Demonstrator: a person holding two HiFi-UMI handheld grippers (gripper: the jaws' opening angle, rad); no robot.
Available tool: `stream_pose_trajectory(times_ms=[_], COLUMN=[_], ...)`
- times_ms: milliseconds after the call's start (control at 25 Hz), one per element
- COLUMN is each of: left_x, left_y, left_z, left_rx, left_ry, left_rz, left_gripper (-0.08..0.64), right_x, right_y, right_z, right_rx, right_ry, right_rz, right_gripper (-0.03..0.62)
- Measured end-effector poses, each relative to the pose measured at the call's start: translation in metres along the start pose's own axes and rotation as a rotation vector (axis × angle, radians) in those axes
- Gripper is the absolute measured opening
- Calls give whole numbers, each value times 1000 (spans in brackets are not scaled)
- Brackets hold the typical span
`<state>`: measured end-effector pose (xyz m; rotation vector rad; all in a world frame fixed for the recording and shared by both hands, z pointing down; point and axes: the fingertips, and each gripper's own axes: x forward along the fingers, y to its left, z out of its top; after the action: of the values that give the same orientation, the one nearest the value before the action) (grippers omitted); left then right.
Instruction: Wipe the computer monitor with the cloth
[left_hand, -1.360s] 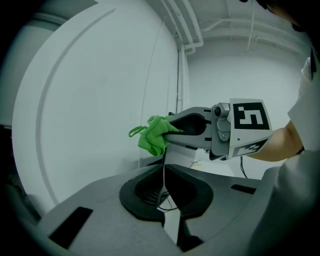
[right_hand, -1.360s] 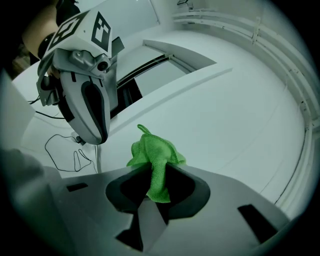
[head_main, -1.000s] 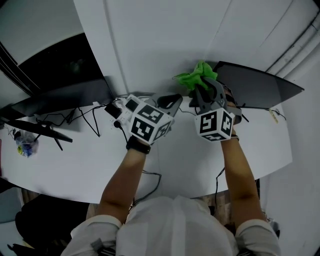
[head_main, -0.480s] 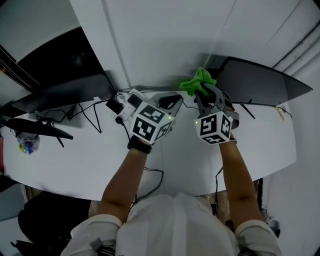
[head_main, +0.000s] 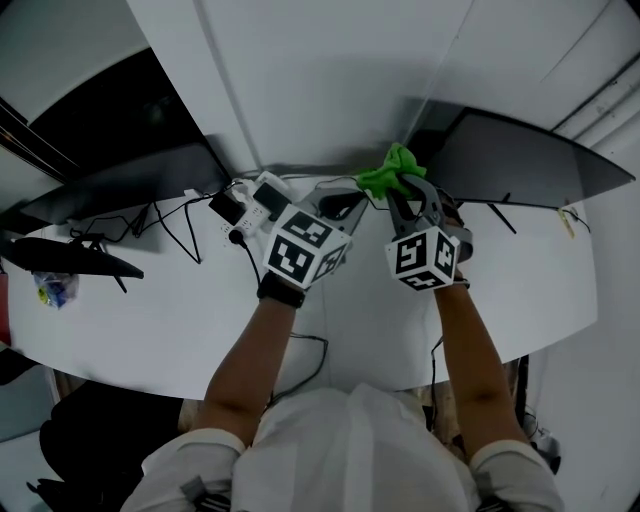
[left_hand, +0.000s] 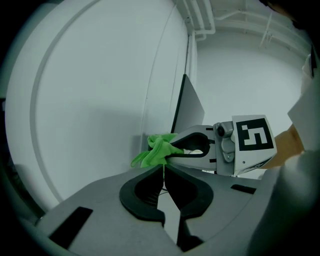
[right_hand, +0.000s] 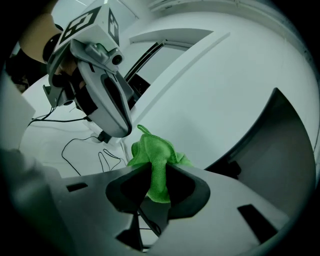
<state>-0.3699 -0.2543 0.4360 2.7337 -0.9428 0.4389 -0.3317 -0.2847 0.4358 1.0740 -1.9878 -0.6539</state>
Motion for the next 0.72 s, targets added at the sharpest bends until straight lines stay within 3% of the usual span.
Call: stream_pose_trajectory(times_ms=[720], left_x=[18], left_y=[18], left_z=[-34], left_rx=[-45], left_ry=[61], left_rz=[-3], left_gripper=[25], right_x=[46], right_y=[62], right_z=[-55], right_rx=[72], right_ry=[103], right_rz=[130], right_gripper=[84])
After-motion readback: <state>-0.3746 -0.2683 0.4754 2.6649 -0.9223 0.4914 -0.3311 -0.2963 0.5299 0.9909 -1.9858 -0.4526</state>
